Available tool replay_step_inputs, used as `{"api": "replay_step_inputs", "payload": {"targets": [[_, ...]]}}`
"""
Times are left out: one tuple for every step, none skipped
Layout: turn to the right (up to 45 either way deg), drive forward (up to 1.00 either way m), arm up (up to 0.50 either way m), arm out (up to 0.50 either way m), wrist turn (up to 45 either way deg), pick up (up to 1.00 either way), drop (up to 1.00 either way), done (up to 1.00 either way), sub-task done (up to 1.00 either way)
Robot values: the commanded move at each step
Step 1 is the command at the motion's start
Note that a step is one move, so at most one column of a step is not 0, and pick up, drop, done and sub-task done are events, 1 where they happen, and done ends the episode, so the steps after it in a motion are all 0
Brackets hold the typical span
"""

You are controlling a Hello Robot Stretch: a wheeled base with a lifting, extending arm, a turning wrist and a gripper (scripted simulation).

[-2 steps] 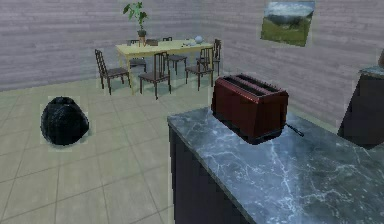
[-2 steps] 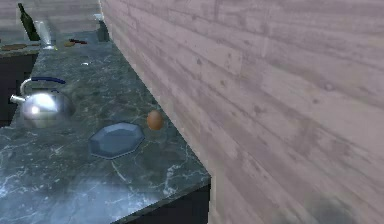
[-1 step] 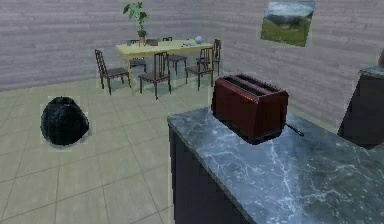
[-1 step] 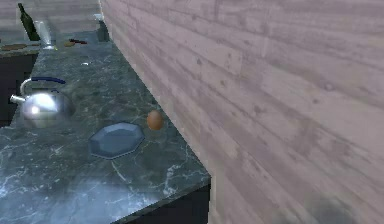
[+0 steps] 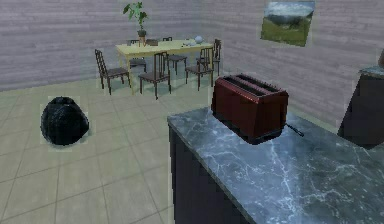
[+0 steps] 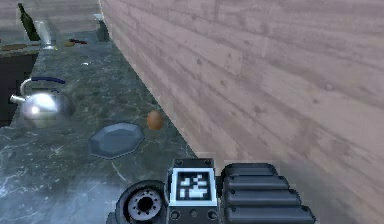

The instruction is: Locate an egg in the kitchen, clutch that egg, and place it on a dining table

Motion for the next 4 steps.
{"api": "replay_step_inputs", "payload": {"targets": [[0.0, 0.00, 0.00, 0.34, 0.0, 0.00, 0.00, 0.00, 0.00], [0.0, 0.00, 0.00, 0.34, 0.0, 0.00, 0.00, 0.00, 0.00], [0.0, 0.00, 0.00, 0.00, 0.0, 1.00, 0.00, 0.00, 0.00], [0.0, 0.00, 0.00, 0.34, 0.0, 0.00, 0.00, 0.00, 0.00]]}}
